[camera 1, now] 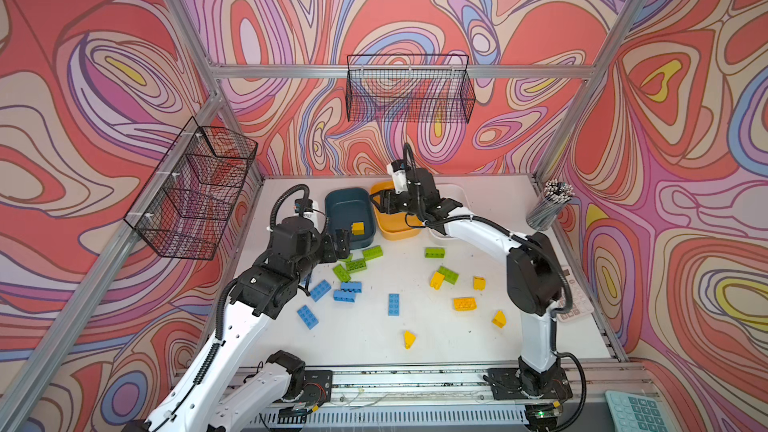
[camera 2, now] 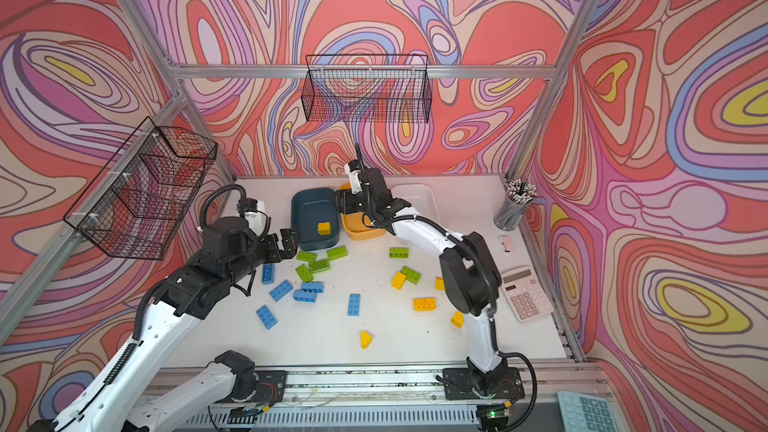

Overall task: Sort the legos into containers by color
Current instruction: 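Withdraw the right arm while the left gripper reaches toward a near yellow brick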

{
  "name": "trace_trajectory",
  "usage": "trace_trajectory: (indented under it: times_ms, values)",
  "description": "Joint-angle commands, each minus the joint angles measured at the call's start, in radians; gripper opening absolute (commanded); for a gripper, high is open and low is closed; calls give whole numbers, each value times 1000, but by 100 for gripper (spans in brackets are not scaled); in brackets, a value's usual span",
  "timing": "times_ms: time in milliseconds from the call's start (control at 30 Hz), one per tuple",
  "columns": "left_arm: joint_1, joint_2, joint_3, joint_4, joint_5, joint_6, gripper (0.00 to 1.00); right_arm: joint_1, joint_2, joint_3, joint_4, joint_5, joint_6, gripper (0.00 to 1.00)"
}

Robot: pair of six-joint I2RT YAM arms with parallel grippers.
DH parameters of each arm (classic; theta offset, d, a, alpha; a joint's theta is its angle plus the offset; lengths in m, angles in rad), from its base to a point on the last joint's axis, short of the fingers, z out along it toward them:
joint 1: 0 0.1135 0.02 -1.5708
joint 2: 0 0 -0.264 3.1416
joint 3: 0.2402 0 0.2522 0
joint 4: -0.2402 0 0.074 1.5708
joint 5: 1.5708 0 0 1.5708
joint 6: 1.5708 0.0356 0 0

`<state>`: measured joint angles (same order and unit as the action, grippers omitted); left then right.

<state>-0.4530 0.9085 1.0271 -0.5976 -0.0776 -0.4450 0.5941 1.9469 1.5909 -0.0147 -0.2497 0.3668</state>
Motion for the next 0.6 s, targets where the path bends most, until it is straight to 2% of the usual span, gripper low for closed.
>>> trace_trajectory:
  times_ms: [0, 200, 300, 433, 567]
  values:
    - [-121, 17, 20, -132, -83, 2, 95, -31, -165, -174, 132, -8, 19, 71]
    - [-330, 90, -33, -147, -167, -104, 92, -107, -429, -495, 183, 29, 53, 72]
    - [-427, 154, -48, -146, -202, -182, 88, -153, -528, -646, 209, 67, 95, 72]
    - [-508, 232, -53, -133, -123, -265, 78, -206, -626, -809, 244, 102, 129, 72]
    - [-608, 297, -43, -153, -85, -290, 77, -257, -689, -916, 266, 105, 154, 72]
